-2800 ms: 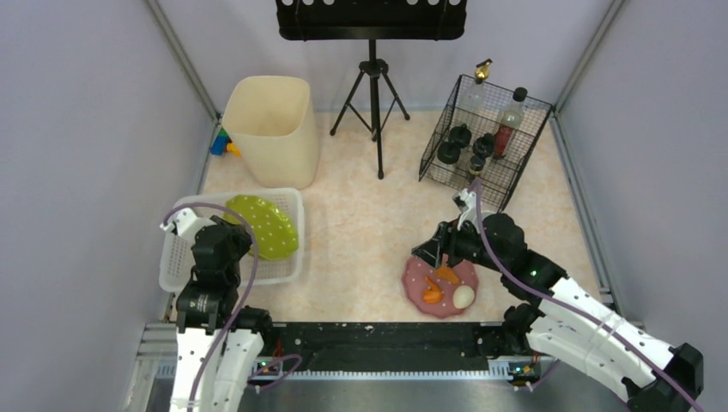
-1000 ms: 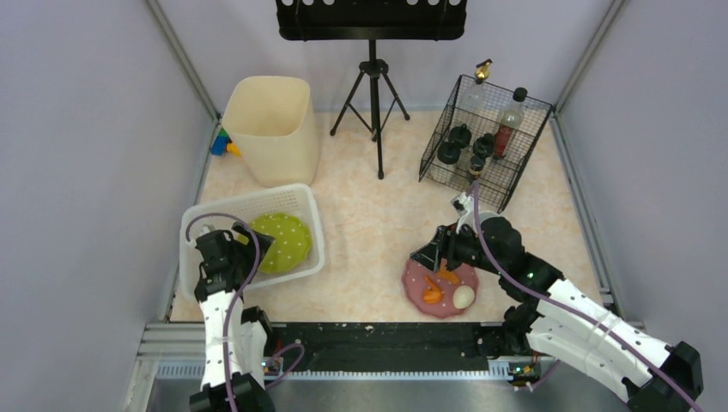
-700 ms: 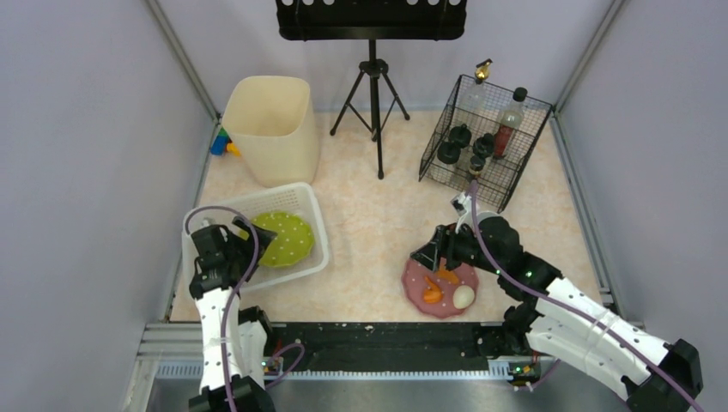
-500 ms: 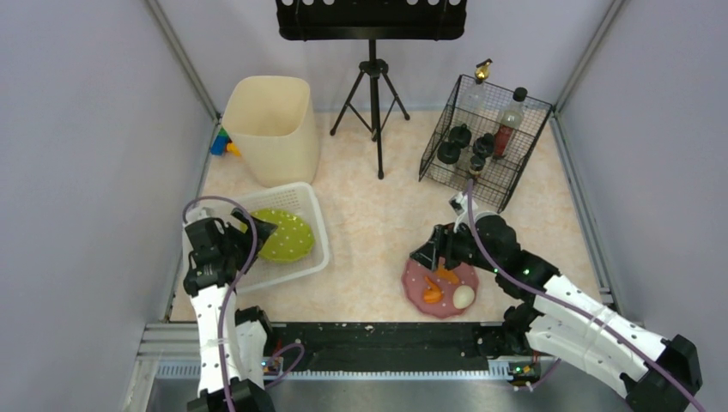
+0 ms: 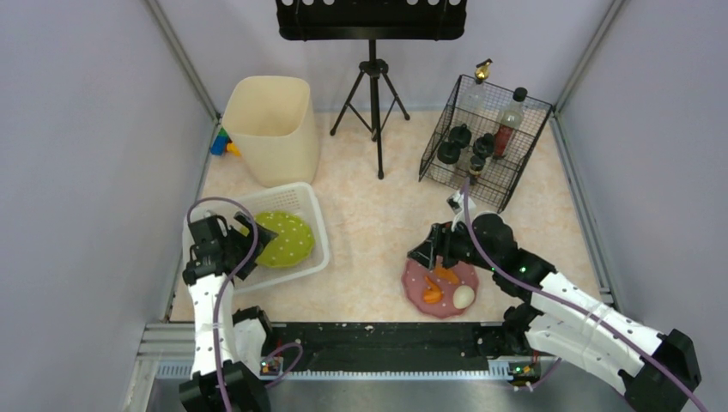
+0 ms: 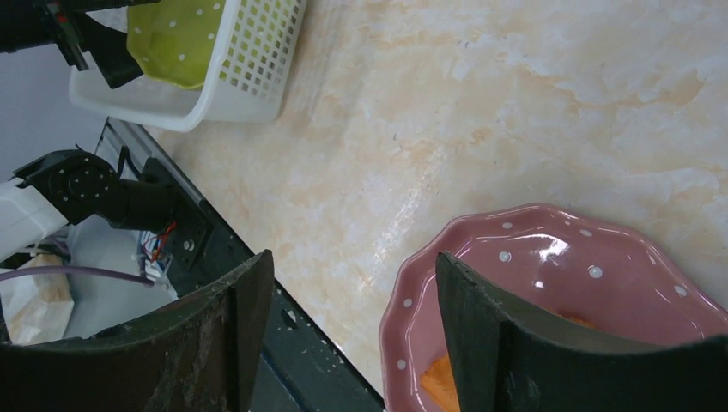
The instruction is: Clear the kitchen counter
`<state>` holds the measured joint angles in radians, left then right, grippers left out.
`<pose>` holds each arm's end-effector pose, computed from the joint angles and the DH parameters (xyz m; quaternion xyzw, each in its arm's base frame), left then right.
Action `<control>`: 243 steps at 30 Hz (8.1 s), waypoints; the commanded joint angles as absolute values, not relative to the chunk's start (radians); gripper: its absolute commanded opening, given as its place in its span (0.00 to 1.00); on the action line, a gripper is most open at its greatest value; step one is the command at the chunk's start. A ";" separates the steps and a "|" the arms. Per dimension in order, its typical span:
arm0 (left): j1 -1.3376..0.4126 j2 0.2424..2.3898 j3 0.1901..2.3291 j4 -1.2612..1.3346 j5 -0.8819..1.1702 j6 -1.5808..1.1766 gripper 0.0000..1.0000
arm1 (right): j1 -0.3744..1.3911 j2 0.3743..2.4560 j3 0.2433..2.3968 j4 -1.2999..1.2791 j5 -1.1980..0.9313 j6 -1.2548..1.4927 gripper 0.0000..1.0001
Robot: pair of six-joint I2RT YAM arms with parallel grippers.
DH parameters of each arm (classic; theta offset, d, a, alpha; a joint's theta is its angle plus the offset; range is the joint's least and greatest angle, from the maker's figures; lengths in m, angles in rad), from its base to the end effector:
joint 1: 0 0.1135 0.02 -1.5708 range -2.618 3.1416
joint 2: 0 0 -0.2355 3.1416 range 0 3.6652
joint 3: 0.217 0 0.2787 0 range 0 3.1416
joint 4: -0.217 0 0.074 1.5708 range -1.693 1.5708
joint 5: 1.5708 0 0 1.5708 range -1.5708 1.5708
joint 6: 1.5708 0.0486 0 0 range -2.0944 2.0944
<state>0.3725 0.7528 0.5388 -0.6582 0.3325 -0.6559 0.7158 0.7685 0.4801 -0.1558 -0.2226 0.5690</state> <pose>0.1958 0.0595 0.1835 -0.4064 0.8347 -0.2016 0.3122 0.1728 0.1645 0.2051 -0.1208 0.8337 0.3931 0.3686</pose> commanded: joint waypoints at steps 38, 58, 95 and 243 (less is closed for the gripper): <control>-0.061 1.097 1.094 -0.806 0.056 -0.568 0.98 | 0.724 0.749 0.473 -0.113 -0.210 0.537 0.75; -0.733 1.160 1.010 -0.500 0.094 -0.731 0.99 | 0.656 0.632 0.732 -0.689 0.207 0.561 0.99; -0.873 1.488 0.684 0.070 0.361 -0.793 0.97 | 0.655 0.802 0.587 -1.093 0.378 1.178 0.38; -0.485 1.850 0.491 0.501 0.343 -1.085 0.42 | 0.456 1.551 0.359 0.301 -0.106 0.851 0.00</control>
